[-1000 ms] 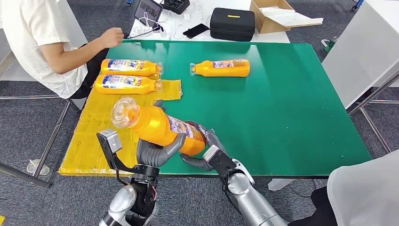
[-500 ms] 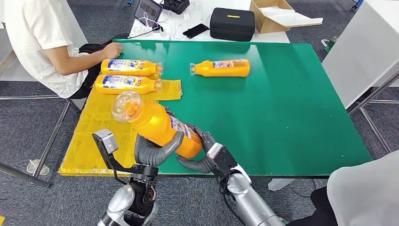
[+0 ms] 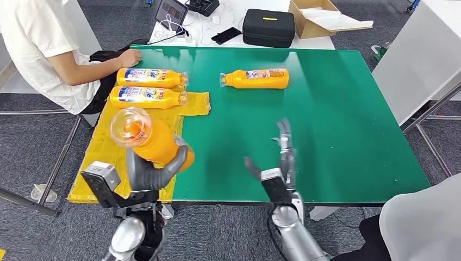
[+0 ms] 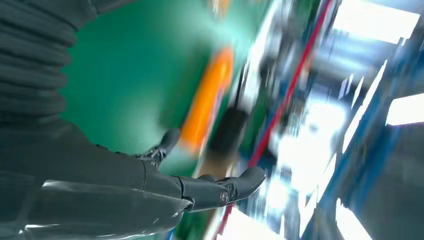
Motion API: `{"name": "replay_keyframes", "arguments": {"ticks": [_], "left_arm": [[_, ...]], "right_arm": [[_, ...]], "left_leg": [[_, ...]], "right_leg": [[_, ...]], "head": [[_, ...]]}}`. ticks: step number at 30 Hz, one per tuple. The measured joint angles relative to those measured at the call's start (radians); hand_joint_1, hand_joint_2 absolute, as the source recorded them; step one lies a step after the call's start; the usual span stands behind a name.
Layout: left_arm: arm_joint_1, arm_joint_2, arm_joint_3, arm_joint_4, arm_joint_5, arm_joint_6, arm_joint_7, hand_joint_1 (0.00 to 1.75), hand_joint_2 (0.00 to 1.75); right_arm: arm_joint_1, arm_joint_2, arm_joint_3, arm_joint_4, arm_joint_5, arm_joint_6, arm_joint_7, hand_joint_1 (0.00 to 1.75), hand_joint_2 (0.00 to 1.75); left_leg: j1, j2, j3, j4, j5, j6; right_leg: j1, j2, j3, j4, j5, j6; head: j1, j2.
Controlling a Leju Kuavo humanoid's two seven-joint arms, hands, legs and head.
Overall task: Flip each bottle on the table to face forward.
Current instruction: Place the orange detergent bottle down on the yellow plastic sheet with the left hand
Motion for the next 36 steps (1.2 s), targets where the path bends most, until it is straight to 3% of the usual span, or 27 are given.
{"name": "replay_keyframes", "arguments": {"ticks": [5,9,17,21,24,31,36], "left_arm": [[0.016,0.026,0.055,-0.029,-0.094,0.045,0.000,1.75,1.75],[0.028,0.035,0.085,-0.052,-0.145,0.068,0.002,1.75,1.75],[0.031,0.061,0.125,-0.058,-0.376,0.146,0.101,1.75,1.75],[-0.006,0.085,0.144,0.014,-0.628,0.176,0.228,1.75,1.75],[-0.078,0.100,0.157,0.144,-0.775,0.172,0.277,1.75,1.75],[-0.300,0.108,0.164,0.619,-1.026,0.133,0.381,1.75,1.75],[-0.383,0.107,0.142,0.838,-1.126,0.092,0.428,1.75,1.75]], "right_arm": [[0.049,0.019,-0.197,-0.119,0.157,-0.067,-0.004,0.00,0.00],[0.076,0.039,-0.317,-0.191,0.189,-0.070,-0.004,0.00,0.00],[0.114,0.044,-0.396,-0.245,0.130,-0.072,-0.004,0.00,0.00],[0.116,0.036,-0.368,-0.245,0.080,-0.072,-0.004,0.00,1.75],[0.106,0.025,-0.313,-0.233,0.065,-0.071,-0.004,0.00,1.75],[0.047,0.010,-0.139,-0.151,0.019,-0.071,-0.004,0.00,1.75],[0.029,0.001,-0.075,-0.107,-0.005,-0.064,-0.005,0.00,1.75]], "left_leg": [[0.000,0.000,0.000,0.000,0.000,0.000],[0.000,0.000,0.000,0.000,0.000,0.000],[0.000,0.000,0.000,0.000,0.000,0.000],[0.000,0.000,0.000,0.000,0.000,0.000],[0.000,0.000,0.000,0.000,0.002,-0.001],[0.000,0.001,0.000,0.000,0.005,-0.002],[0.000,0.001,-0.001,0.000,0.005,-0.002]], "right_leg": [[0.000,0.000,0.000,0.000,0.000,0.000],[0.000,0.000,0.000,0.000,0.000,0.000],[0.000,0.000,0.000,0.000,0.000,0.000],[0.000,0.000,0.000,0.000,0.000,0.000],[0.000,0.000,0.000,0.000,0.000,0.000],[0.001,0.000,-0.001,0.001,0.004,-0.003],[0.001,0.000,-0.001,0.001,0.003,-0.003]], "head": [[0.000,0.000],[0.000,0.000],[0.000,0.000],[0.000,0.000],[0.000,0.000],[0.000,0.000],[0.000,0.000]]}}
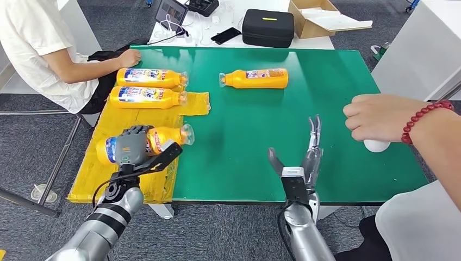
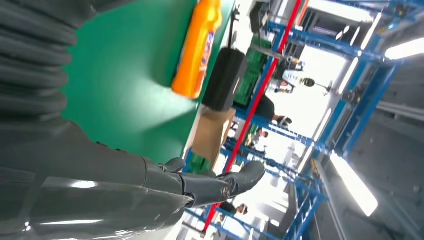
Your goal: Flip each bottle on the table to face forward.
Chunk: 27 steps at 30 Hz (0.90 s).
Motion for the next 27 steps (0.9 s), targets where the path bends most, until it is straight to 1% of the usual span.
{"name": "replay_keyframes", "arguments": {"ticks": [2,4,6,11,14,27], "left_arm": [[-0.017,-0.001,-0.011,0.054,-0.010,-0.012,0.003,1.71,1.75],[-0.031,-0.001,-0.019,0.094,-0.015,-0.034,0.004,1.54,1.75],[-0.046,-0.002,-0.027,0.129,-0.025,-0.071,0.007,1.43,1.75],[-0.077,-0.010,-0.037,0.189,-0.022,-0.180,0.003,1.45,1.75],[-0.097,-0.012,-0.038,0.211,-0.018,-0.212,-0.006,1.45,1.75],[-0.116,-0.013,-0.038,0.240,-0.010,-0.225,-0.010,1.45,1.75]], "right_arm": [[-0.005,-0.003,0.014,0.012,-0.003,0.001,0.000,0.00,1.75],[-0.009,-0.005,0.024,0.022,-0.005,0.003,0.000,0.00,1.75],[-0.013,-0.008,0.032,0.032,-0.009,0.008,0.000,0.00,1.75],[-0.028,-0.012,0.050,0.056,-0.022,0.019,0.000,0.00,1.75],[-0.035,-0.014,0.056,0.068,-0.029,0.027,0.000,0.00,1.75],[-0.041,-0.018,0.058,0.092,-0.031,0.030,0.000,0.00,1.75]], "left_leg": [[0.000,0.000,0.000,0.000,0.000,0.000],[0.000,0.000,-0.001,0.000,0.000,0.000],[0.000,0.000,-0.001,0.000,0.000,0.000],[0.000,0.000,-0.001,0.000,0.000,0.000],[0.000,-0.001,-0.001,0.000,0.000,0.000],[0.000,-0.001,0.001,0.000,0.000,0.000]], "right_leg": [[0.000,0.000,-0.001,0.000,0.000,0.000],[0.000,0.000,-0.001,0.000,0.000,0.000],[0.000,0.000,-0.001,0.000,0.000,0.000],[0.000,0.000,-0.001,0.000,0.000,0.000],[0.000,0.000,0.000,0.000,0.000,0.000],[0.000,0.000,0.001,0.000,0.000,0.000]], "head": [[0.000,0.000],[0.000,0.000],[0.000,0.000],[0.000,0.000],[0.000,0.000],[0.000,0.000]]}}
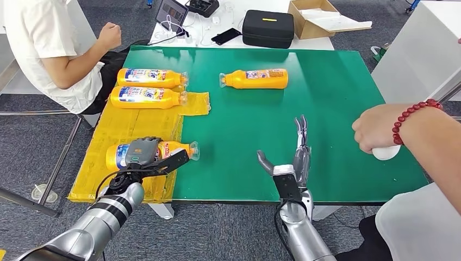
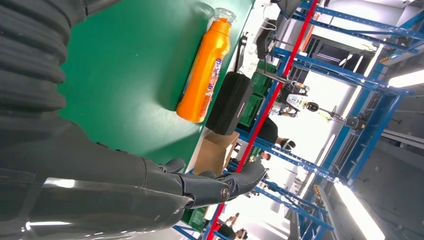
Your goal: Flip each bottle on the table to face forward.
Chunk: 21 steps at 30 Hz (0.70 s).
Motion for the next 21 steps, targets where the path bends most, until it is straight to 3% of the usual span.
{"name": "replay_keyframes", "arguments": {"ticks": [2,3,7,9,21], "left_arm": [[-0.001,0.000,0.000,0.002,0.001,0.000,0.000,1.44,1.75],[-0.001,0.000,0.000,0.003,0.001,0.000,0.000,1.30,1.75],[-0.002,-0.001,0.000,0.006,0.004,-0.015,-0.006,0.27,1.75],[-0.004,0.000,0.000,0.008,0.010,-0.038,-0.016,0.05,1.75],[-0.054,0.015,0.001,0.022,0.065,-0.306,-0.123,0.00,1.75]], "right_arm": [[-0.001,0.000,0.000,0.001,0.000,0.000,0.000,0.00,1.75],[-0.001,0.000,0.000,0.002,0.000,0.000,0.000,0.00,1.75],[-0.001,-0.001,0.000,0.003,-0.005,0.004,0.000,0.00,1.75],[-0.002,-0.001,0.000,0.003,-0.012,0.011,0.000,0.00,1.75],[-0.018,-0.001,0.000,0.010,-0.054,0.059,0.000,0.00,1.75]], "left_leg": [[0.000,0.000,0.000,0.000,0.000,0.000],[0.000,0.000,0.000,0.000,0.000,0.000],[0.000,0.000,0.000,0.000,0.000,0.000],[0.000,0.000,0.000,0.000,0.000,0.000],[0.000,-0.001,0.002,0.000,0.000,0.000]], "right_leg": [[0.000,0.000,0.000,0.000,0.000,0.000],[0.000,0.000,0.000,0.000,0.000,0.000],[0.000,0.000,0.000,0.000,0.000,0.000],[0.000,0.000,0.000,0.001,0.000,0.000],[0.000,0.000,0.002,0.001,0.000,0.000]], "head": [[0.000,0.000],[0.000,0.000],[0.000,0.000],[0.000,0.000],[0.000,0.000]]}}
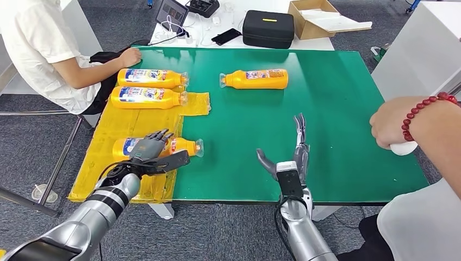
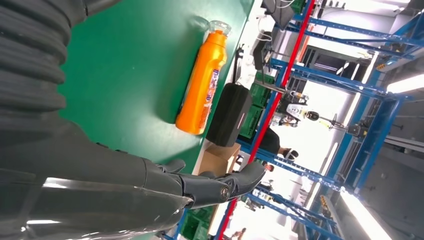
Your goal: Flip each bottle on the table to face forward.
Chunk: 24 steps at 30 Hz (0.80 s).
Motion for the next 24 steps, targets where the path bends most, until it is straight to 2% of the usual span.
{"name": "replay_keyframes", "arguments": {"ticks": [13,18,24], "left_arm": [[-0.031,0.021,0.012,0.001,0.085,-0.163,-0.075,0.00,1.75],[-0.028,0.027,0.014,-0.002,0.112,-0.170,-0.094,0.00,1.75],[0.029,0.035,0.015,-0.075,0.196,-0.135,-0.188,0.00,1.75]], "right_arm": [[-0.017,0.000,0.000,0.001,-0.010,0.012,0.000,0.00,1.75],[-0.018,0.001,0.001,0.001,-0.010,0.012,0.000,0.00,1.75],[0.000,0.001,0.007,-0.011,-0.012,0.007,0.000,0.00,1.75]], "left_leg": [[0.000,-0.001,0.004,0.000,0.000,0.000],[0.000,-0.001,0.004,0.000,0.000,0.000],[0.000,-0.001,0.004,0.000,0.000,0.000]], "right_leg": [[0.000,0.000,0.004,0.000,0.000,0.000],[0.000,0.000,0.004,0.000,0.000,0.000],[0.000,0.000,0.003,0.000,-0.001,-0.001]], "head": [[0.000,0.000],[0.000,0.000],[0.000,0.000]]}}
